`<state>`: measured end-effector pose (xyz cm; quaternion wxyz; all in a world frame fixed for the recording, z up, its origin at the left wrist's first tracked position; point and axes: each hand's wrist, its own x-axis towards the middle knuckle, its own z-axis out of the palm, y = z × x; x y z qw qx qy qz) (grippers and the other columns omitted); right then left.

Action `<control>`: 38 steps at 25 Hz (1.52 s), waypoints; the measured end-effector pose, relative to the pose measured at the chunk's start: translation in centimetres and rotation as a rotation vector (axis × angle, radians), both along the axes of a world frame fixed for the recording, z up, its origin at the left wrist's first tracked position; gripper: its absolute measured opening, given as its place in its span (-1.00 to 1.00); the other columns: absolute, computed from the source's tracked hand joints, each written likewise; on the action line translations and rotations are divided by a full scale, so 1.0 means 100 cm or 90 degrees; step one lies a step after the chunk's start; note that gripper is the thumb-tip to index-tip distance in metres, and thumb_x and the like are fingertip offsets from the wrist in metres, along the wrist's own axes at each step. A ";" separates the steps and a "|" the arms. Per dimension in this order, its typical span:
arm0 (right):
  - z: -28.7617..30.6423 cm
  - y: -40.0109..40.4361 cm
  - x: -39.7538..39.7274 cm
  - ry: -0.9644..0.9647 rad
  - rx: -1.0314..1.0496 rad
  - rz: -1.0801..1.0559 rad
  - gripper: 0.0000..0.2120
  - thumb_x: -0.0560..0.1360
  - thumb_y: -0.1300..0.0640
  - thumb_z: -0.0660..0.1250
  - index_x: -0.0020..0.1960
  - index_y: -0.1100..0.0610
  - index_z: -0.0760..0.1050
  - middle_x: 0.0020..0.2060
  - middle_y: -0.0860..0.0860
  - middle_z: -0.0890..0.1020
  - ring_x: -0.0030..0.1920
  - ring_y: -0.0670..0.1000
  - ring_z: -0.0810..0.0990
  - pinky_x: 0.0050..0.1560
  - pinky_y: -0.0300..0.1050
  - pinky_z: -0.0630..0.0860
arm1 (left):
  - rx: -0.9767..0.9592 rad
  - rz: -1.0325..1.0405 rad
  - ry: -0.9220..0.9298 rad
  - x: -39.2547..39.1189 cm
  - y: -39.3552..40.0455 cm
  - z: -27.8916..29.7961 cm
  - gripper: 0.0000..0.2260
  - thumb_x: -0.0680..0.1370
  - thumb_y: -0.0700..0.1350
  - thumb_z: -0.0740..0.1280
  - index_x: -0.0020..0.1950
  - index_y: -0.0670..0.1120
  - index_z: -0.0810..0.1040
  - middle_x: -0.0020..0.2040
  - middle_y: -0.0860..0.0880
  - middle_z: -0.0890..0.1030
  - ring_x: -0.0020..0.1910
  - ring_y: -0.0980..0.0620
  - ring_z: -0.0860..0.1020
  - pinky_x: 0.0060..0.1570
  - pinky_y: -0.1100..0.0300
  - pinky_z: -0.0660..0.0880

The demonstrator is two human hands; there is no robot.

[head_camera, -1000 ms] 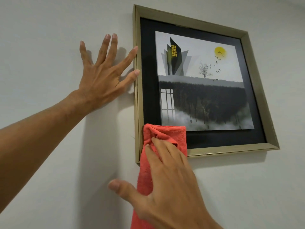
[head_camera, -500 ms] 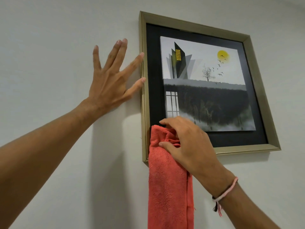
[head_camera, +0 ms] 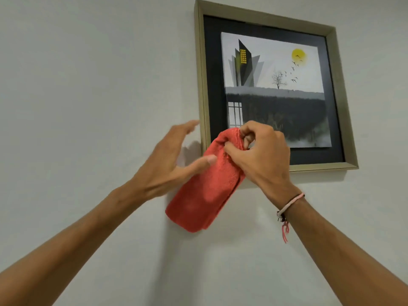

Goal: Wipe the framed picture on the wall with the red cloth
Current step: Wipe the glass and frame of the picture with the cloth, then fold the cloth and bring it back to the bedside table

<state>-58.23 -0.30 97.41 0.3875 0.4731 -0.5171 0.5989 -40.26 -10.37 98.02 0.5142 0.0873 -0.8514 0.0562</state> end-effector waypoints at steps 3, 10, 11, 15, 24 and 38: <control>-0.011 0.014 0.025 -0.054 -0.020 0.176 -0.81 0.37 0.03 0.55 -0.22 0.11 0.59 -0.44 -0.08 0.56 -0.44 -0.16 0.47 -0.37 -0.30 0.47 | 0.306 -0.070 -0.192 0.029 0.012 -0.020 -0.47 0.36 0.20 0.56 0.30 0.15 0.56 0.16 0.14 0.71 0.11 0.13 0.70 0.05 0.23 0.66; -0.090 0.040 0.082 -0.250 0.120 0.468 -0.83 0.38 0.13 0.60 -0.06 0.10 0.68 -0.09 0.01 0.73 0.06 0.05 0.71 0.07 0.03 0.70 | 0.579 -0.087 -0.191 0.156 0.003 -0.066 -0.64 0.27 -0.10 0.67 0.00 -0.18 0.73 -0.20 -0.08 0.75 -0.23 0.02 0.71 -0.28 0.29 0.65; -0.108 0.039 0.094 -0.275 0.146 0.495 -0.83 0.40 0.14 0.59 -0.04 0.11 0.68 -0.07 0.05 0.74 0.06 0.08 0.71 0.04 0.05 0.70 | 0.608 -0.093 -0.169 0.177 0.002 -0.079 -0.62 0.27 -0.12 0.66 0.04 -0.15 0.74 -0.15 -0.10 0.75 -0.18 0.02 0.72 -0.22 0.29 0.66; -0.178 0.029 0.144 -0.393 0.248 0.565 -0.83 0.47 0.17 0.53 0.03 0.15 0.61 -0.19 0.16 0.79 -0.27 0.03 0.77 -0.29 -0.09 0.68 | 0.696 -0.082 -0.002 0.239 0.003 -0.146 -0.61 0.20 -0.18 0.66 0.01 -0.11 0.77 -0.07 -0.09 0.80 -0.13 0.04 0.76 -0.24 0.30 0.66; -0.421 0.014 0.248 -0.709 0.522 0.619 -0.73 0.55 0.24 0.44 0.19 0.35 0.54 -0.08 0.19 0.73 -0.21 0.02 0.74 -0.13 -0.04 0.74 | 0.926 0.032 0.221 0.347 0.025 -0.410 -0.88 0.37 -0.23 0.57 -0.12 -0.10 0.79 -0.20 0.00 0.81 -0.27 0.13 0.74 -0.16 0.20 0.72; -0.864 0.032 0.364 -1.240 0.959 0.258 -0.69 0.60 0.31 0.29 0.33 0.22 0.54 0.28 0.22 0.63 0.29 0.20 0.61 0.24 0.04 0.57 | 1.305 0.519 0.128 0.368 0.091 -0.878 -0.76 0.47 -0.34 0.46 0.13 -0.35 0.69 0.02 -0.27 0.71 -0.10 -0.06 0.59 0.00 0.10 0.53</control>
